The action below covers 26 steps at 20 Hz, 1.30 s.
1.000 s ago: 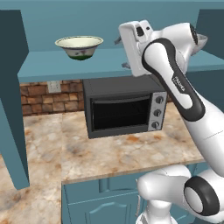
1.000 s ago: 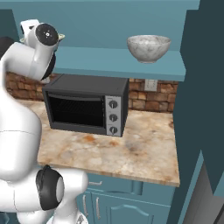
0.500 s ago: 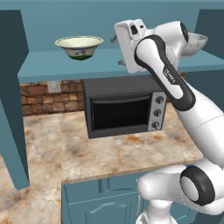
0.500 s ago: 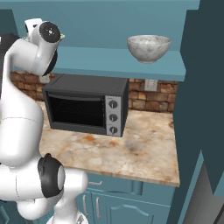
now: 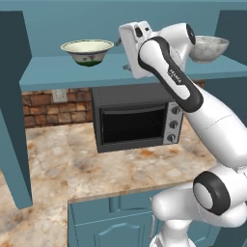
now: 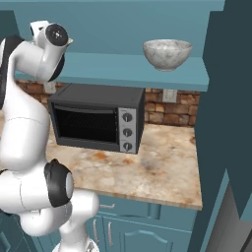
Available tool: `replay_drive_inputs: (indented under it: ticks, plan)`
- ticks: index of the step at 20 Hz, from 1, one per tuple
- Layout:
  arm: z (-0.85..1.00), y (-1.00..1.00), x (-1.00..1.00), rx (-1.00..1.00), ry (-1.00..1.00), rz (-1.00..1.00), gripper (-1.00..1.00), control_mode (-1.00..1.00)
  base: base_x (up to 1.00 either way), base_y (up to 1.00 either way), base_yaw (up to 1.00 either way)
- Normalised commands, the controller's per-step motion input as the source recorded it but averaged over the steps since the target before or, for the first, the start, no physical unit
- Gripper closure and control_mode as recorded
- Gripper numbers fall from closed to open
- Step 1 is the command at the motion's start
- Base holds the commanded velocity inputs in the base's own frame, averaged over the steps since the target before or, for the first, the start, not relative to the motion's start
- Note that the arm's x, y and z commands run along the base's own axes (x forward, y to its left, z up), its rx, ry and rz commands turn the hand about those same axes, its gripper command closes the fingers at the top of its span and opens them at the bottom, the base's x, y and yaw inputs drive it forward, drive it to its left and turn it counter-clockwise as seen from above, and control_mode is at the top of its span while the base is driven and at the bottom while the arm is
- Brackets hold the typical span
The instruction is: Move the bowls from the cabinet to the plates on the dining table.
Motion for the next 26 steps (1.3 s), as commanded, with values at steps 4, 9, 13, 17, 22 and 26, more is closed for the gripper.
replay_drive_inputs:
  ticks: [4,9,13,17,22,26]
  plan:
    - [-0.08,0.12,0.33,0.0,0.01,0.0,-1.0,-1.0,0.0,0.0,0.0]
    - [-0.07,0.09,0.36,0.0,0.01,0.0,-1.0,-1.0,0.0,0.0,0.0]
    - [-0.01,0.06,0.41,0.0,0.03,0.0,-1.0,-1.0,0.0,0.0,0.0]
    - [-0.01,0.07,0.4,0.0,0.03,-0.01,-1.0,-1.0,0.0,0.0,0.0]
    - [-0.02,0.11,0.36,0.0,0.01,0.0,-1.0,-1.0,0.0,0.0,0.0]
    - [-0.04,0.14,0.29,0.0,0.0,0.0,-1.0,-1.0,0.0,0.0,0.0]
